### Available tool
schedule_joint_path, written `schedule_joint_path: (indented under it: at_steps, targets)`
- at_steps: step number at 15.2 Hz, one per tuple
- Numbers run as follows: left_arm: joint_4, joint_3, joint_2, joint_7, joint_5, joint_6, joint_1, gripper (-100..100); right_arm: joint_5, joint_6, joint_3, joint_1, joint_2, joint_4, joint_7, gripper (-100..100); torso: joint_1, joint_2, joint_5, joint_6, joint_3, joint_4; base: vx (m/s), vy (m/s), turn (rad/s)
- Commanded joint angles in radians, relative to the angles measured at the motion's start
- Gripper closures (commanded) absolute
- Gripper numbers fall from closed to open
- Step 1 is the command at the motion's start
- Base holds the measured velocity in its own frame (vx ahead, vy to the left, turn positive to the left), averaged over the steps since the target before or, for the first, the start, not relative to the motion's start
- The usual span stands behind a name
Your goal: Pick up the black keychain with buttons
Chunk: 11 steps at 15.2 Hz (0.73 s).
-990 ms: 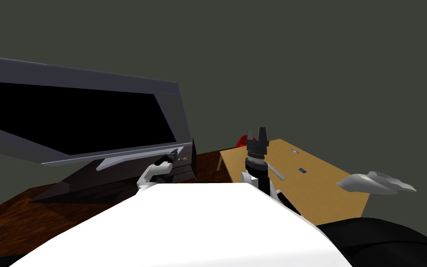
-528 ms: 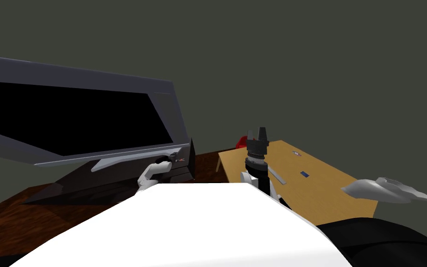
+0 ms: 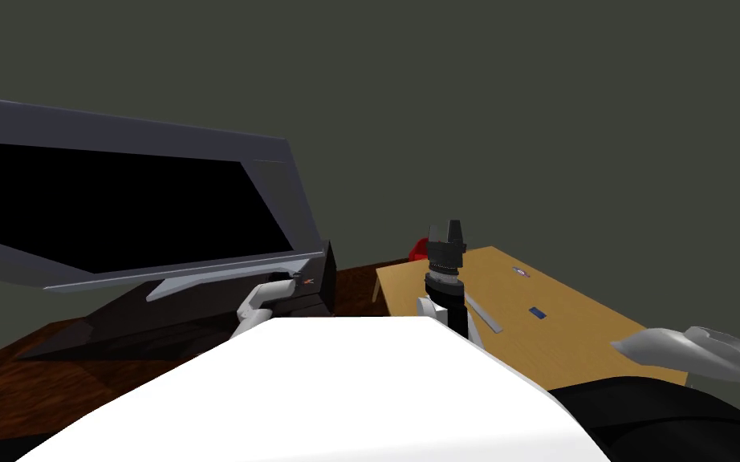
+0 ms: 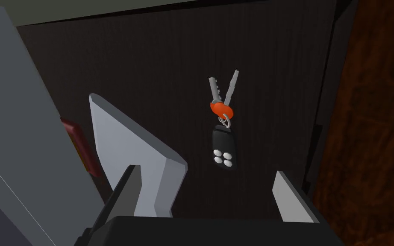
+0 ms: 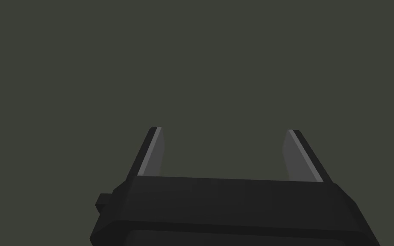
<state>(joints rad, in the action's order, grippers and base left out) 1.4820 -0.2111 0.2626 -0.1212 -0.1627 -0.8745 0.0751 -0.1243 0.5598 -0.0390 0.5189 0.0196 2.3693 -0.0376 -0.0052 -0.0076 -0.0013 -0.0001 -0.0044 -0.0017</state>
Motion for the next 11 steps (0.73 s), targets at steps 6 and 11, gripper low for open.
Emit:
schedule_joint_path:
  at_steps: [6, 11]
  targets:
    - [-0.11, -0.045, 0.012, -0.012, -0.027, -0.139, -0.043, -100, 0.0, 0.0, 0.0, 0.0, 0.0, 0.0, 0.0, 0, 0.002, -0.001, 0.0, 0.0, 0.0, 0.0, 0.111, -0.056, 0.058]
    - [-0.178, -0.078, 0.027, -0.016, -0.05, -0.216, -0.062, -100, 0.0, 0.0, 0.0, 0.0, 0.0, 0.0, 0.0, 0, 0.004, -0.005, 0.001, 0.0, -0.003, -0.001, 0.162, -0.029, 0.082]
